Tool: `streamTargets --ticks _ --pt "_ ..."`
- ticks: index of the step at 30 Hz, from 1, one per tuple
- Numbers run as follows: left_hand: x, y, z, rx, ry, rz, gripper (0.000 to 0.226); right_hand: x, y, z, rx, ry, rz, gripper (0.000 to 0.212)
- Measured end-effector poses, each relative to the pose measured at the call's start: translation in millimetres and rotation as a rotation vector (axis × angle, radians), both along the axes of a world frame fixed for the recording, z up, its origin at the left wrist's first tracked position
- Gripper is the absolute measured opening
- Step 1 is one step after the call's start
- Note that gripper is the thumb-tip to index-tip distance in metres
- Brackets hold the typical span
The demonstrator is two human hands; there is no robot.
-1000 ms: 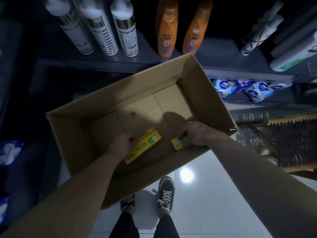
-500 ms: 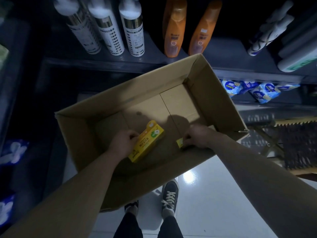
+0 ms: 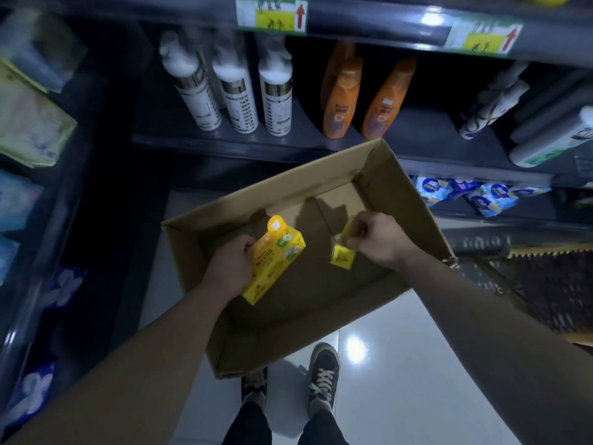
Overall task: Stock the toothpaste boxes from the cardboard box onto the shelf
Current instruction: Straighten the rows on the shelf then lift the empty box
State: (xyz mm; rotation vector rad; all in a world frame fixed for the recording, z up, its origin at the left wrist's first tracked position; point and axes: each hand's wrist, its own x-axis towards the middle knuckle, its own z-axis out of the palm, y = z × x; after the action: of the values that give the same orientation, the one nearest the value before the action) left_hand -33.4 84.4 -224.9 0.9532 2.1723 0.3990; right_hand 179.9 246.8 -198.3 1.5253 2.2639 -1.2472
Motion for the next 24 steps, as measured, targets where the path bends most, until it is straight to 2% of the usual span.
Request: streamTargets --ticks 4,10,12,15,19,24 --pt "-14.0 -3.9 48.5 0.094 0.010 0.003 0.024 -11.9 -3.1 49.8 0.101 0.025 0.029 0.024" --pt "-39.6 -17.5 132.1 0.266 -0.070 0.062 0.030 -32.5 -10.7 139.4 0.256 0.104 -0.001 0.020" --pt "-47.1 -24.0 165.0 0.296 -0.053 0.071 0.036 -41.7 -13.9 169.8 0.272 0.119 0.010 0.020" --pt "-57.2 -36.8 209.7 0.341 0.039 0.077 0.028 -54.2 -18.8 212.0 0.254 0.171 0.014 0.022" --pt "-63.2 -58.2 261.8 0.330 0.103 0.222 0.029 -71.1 -23.2 259.5 0.241 0.219 0.090 0.025" --pt "-56.9 -103.6 320.9 0.429 0.196 0.459 0.028 -92.9 -46.6 326.1 0.261 0.327 0.179 0.031"
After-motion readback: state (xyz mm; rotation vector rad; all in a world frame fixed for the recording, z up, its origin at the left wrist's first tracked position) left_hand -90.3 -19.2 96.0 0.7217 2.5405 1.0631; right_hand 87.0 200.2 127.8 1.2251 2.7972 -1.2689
